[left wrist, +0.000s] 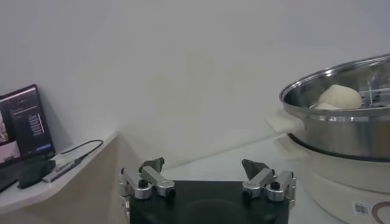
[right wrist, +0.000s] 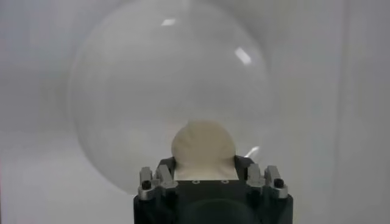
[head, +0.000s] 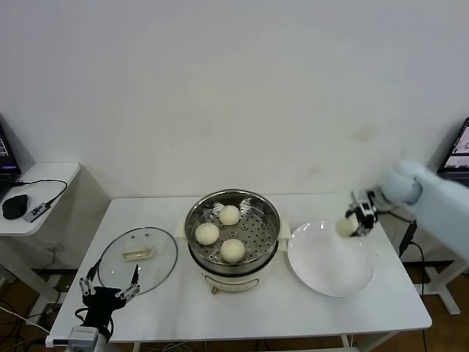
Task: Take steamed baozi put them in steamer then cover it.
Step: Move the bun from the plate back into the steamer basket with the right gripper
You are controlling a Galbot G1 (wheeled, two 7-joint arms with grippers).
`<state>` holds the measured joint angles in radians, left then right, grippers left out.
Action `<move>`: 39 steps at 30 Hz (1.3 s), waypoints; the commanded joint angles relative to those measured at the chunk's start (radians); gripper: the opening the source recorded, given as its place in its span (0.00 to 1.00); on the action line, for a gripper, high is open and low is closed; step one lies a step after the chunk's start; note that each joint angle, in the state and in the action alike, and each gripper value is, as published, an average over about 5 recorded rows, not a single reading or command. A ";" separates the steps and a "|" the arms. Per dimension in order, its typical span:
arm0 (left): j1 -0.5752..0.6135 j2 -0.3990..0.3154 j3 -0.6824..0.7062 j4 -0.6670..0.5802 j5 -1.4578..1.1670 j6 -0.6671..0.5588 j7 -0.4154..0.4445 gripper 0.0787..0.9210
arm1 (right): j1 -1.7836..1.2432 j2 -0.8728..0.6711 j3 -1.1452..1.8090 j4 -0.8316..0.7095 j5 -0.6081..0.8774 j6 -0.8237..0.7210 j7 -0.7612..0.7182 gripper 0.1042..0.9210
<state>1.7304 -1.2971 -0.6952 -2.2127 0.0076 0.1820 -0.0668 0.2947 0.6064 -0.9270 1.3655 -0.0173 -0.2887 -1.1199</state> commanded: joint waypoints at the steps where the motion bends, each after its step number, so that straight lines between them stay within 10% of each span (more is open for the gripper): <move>1: -0.003 0.001 0.000 0.001 -0.003 0.000 0.000 0.88 | 0.406 0.093 -0.249 0.097 0.265 -0.100 0.024 0.62; 18: -0.002 -0.014 -0.003 -0.005 -0.004 -0.001 0.000 0.88 | 0.277 0.393 -0.307 0.148 0.547 -0.320 0.240 0.63; 39: 0.001 -0.020 -0.010 -0.002 -0.012 -0.005 -0.002 0.88 | 0.127 0.468 -0.315 0.021 0.333 -0.349 0.230 0.63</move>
<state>1.7314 -1.3187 -0.7054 -2.2163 -0.0046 0.1768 -0.0682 0.4598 1.0375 -1.2411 1.4207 0.3750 -0.6231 -0.9023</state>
